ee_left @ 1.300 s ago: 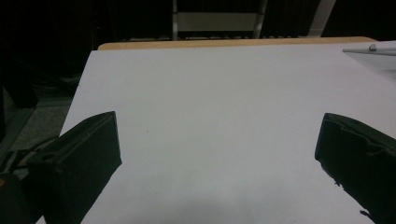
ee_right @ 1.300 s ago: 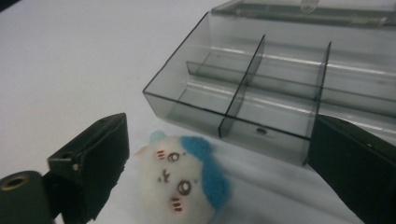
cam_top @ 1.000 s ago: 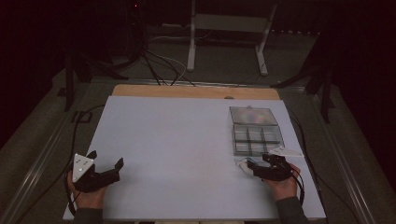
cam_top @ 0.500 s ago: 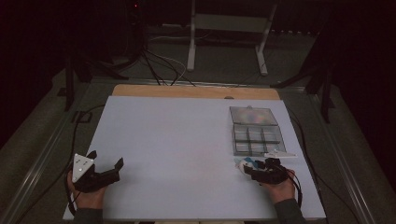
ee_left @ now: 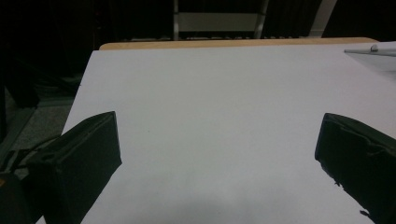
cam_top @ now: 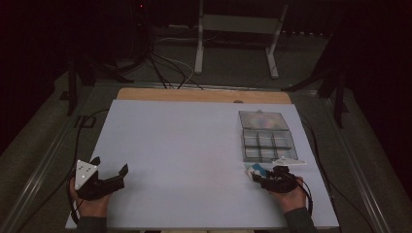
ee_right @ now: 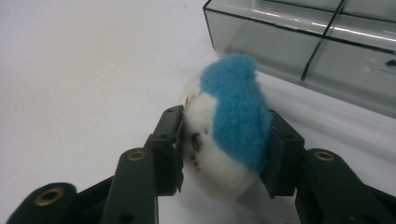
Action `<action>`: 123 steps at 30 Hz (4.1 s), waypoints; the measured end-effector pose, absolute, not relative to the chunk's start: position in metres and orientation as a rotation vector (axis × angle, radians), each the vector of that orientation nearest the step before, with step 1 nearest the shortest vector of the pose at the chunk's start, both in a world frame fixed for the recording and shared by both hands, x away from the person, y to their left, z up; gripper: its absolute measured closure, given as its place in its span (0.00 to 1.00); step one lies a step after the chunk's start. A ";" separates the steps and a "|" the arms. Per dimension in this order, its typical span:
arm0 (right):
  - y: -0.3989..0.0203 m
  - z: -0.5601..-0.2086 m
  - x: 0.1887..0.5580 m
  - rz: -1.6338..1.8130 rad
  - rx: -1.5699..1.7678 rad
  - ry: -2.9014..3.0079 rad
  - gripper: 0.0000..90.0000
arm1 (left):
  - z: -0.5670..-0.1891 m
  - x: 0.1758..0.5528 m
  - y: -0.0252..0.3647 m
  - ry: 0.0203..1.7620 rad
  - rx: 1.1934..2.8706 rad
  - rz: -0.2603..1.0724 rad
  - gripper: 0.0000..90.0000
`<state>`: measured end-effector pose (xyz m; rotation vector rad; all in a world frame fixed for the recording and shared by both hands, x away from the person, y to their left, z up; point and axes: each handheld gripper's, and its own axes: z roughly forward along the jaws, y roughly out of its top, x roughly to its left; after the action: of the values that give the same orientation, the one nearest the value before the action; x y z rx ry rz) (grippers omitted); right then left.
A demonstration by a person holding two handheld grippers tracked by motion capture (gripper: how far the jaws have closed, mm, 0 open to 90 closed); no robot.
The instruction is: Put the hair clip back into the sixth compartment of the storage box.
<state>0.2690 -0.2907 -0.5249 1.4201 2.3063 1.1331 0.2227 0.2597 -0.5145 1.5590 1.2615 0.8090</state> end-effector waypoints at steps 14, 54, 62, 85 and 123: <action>-0.293 -0.516 0.267 1.206 1.383 2.301 0.65 | -0.514 0.223 0.260 1.265 1.556 0.813 0.01; -0.288 -0.475 0.270 1.306 1.214 2.329 0.65 | -0.516 0.224 0.260 1.274 1.553 0.817 0.01; -0.292 -0.464 0.274 1.319 1.196 2.314 0.65 | -0.516 0.223 0.260 1.273 1.553 0.820 0.01; -0.308 -0.449 0.290 1.351 1.202 2.277 0.65 | -0.516 0.224 0.260 1.273 1.555 0.819 0.01; -0.346 -0.452 0.314 1.302 1.330 2.216 0.65 | -0.516 0.224 0.260 1.281 1.553 0.821 0.01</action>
<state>0.3138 -0.3462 -0.4516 1.3303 2.2161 1.3015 0.2242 0.2599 -0.5160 1.5527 1.2807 0.8209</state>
